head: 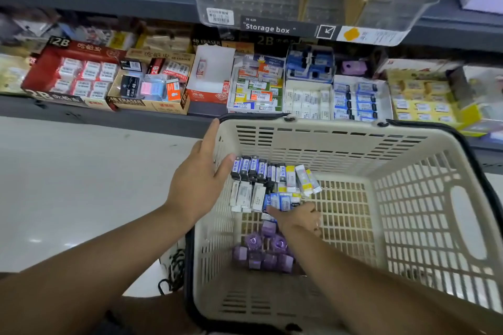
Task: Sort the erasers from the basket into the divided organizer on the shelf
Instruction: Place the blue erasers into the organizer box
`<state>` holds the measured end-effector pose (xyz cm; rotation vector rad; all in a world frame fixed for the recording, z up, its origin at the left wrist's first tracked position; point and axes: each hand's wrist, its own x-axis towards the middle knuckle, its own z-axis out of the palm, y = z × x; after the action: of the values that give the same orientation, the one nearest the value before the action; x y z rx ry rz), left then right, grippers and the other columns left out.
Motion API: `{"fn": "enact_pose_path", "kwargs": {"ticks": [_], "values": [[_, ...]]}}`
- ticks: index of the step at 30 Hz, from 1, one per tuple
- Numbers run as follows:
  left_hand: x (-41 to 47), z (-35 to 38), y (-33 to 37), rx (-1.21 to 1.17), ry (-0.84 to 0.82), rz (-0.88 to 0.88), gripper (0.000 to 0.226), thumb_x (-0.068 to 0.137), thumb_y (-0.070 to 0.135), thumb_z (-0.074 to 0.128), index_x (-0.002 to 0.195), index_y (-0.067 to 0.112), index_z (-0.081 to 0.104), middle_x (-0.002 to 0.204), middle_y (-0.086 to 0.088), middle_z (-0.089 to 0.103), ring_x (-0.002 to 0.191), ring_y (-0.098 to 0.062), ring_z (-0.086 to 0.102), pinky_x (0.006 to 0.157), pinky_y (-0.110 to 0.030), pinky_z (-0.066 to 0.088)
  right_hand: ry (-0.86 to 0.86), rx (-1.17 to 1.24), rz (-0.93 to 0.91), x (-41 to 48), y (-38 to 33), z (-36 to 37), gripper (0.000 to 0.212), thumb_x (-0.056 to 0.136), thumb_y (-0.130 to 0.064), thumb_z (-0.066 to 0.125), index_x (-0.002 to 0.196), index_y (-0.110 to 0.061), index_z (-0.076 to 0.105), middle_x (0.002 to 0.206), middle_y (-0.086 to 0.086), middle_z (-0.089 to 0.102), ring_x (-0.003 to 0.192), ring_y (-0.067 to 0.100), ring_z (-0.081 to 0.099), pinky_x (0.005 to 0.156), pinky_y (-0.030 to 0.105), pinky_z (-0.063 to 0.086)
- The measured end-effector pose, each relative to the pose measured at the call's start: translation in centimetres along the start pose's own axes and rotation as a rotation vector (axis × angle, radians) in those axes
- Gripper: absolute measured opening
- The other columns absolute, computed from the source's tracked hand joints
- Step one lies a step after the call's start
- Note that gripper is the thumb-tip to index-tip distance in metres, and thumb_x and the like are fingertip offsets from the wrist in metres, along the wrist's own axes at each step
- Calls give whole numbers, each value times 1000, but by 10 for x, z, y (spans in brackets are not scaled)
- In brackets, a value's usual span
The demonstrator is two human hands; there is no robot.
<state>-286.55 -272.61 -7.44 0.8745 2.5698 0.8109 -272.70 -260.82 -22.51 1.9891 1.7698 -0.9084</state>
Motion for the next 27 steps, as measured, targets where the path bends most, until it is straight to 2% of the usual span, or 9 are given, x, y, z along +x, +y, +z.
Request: {"fn": "enact_pose_path", "kwargs": {"ticks": [5,11,17,22,25,27], "values": [[0,0,0,-4,-3,-1,68,98,43,42,153,34,3,150,0,37,119,-28,53,90,-34,44,-25,7,19,9,0,-2,110,52,-67,79,131,-7,32,136,16,40,124,32,43,103,46,38],[-1,0,1,-4,8,1,68,98,43,42,153,34,3,152,2,35,119,-26,53,89,-32,44,-12,46,-6,4,2,-2,99,57,-61,80,127,-8,34,134,15,39,122,32,43,100,46,41],[-1,-1,1,2,10,9,68,98,43,43,153,34,3,153,0,34,125,-25,51,92,-33,44,-101,18,-6,6,-3,-7,97,54,-64,80,127,-9,47,134,13,43,115,32,53,95,47,46],[-1,0,1,-3,13,13,69,98,42,44,153,34,4,152,-1,36,127,-25,48,94,-33,43,-160,124,-48,5,-7,-8,92,70,-48,79,139,-3,38,126,13,59,112,31,59,81,37,50],[-1,0,1,0,3,18,69,98,43,44,153,34,4,152,-2,36,127,-26,48,95,-34,43,-193,126,-61,8,-5,-16,94,70,-50,78,140,-2,38,125,13,61,107,27,62,76,35,53],[-1,0,1,1,3,12,69,98,43,44,153,34,4,152,-2,37,127,-26,48,94,-34,43,-245,127,-76,8,-3,-20,94,70,-54,77,139,-2,40,125,11,60,98,20,59,65,26,49]]}}
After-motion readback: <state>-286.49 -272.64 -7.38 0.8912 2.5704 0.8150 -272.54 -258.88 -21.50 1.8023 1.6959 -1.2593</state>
